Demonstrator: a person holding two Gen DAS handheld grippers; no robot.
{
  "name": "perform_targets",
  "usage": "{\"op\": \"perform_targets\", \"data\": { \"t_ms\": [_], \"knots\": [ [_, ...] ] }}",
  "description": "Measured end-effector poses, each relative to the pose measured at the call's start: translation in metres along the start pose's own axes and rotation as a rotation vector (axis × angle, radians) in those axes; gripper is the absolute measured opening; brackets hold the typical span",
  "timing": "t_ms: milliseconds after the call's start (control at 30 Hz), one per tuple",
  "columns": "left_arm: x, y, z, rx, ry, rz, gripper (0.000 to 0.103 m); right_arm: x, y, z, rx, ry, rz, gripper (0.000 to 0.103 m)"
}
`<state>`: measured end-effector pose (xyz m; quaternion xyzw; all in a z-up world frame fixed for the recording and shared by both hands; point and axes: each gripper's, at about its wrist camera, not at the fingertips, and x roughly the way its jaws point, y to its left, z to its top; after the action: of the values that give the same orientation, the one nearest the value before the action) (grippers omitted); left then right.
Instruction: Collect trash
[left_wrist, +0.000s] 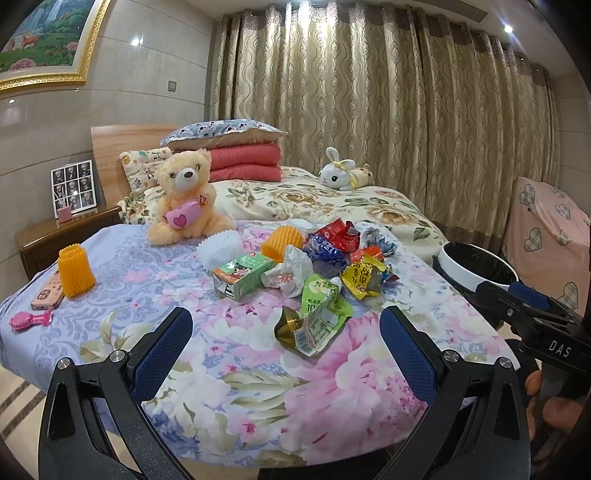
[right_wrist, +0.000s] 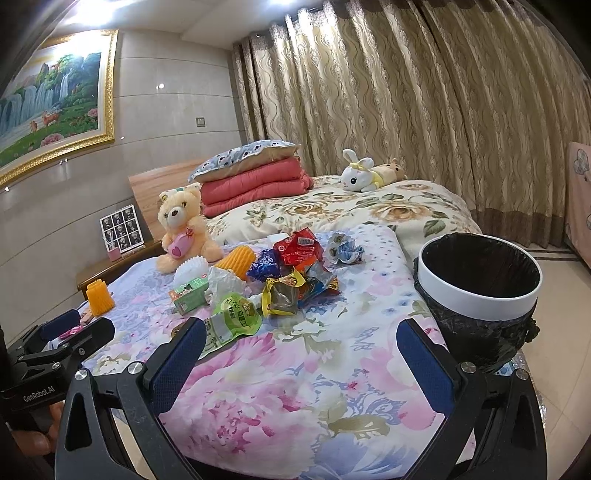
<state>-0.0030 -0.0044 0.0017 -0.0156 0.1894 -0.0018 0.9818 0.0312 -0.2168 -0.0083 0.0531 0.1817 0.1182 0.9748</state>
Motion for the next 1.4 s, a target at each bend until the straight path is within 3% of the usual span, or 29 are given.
{"op": "perform_targets", "data": {
  "t_ms": [433,633,833,1100,1200,1400],
  "knots": [
    [0.003,-0.002,-0.003,0.003,0.008,-0.009,0.103,0.002,-0.003,-0.001,0.016,0.013,0.006,0.103],
    [0.008,0.002,-0.005,0.003,0.022,-0.013,0.103,0.013,-0.006,-0.001,0.038,0.060,0.033,0.103],
    [0.027,0.011,-0.006,0.007,0.079,-0.001,0.103,0.038,-0.013,-0.004,0.088,0.150,0.064,0.103],
    [0.064,0.013,-0.005,0.028,0.169,-0.052,0.103,0.068,-0.021,0.001,0.132,0.226,0.063,0.103],
    [0.080,0.016,-0.006,0.008,0.215,-0.099,0.103,0.081,-0.021,0.004,0.137,0.246,0.062,0.103],
    [0.104,0.023,-0.007,-0.021,0.261,-0.115,0.103,0.116,-0.016,0.007,0.143,0.315,0.070,0.101]
  ]
}}
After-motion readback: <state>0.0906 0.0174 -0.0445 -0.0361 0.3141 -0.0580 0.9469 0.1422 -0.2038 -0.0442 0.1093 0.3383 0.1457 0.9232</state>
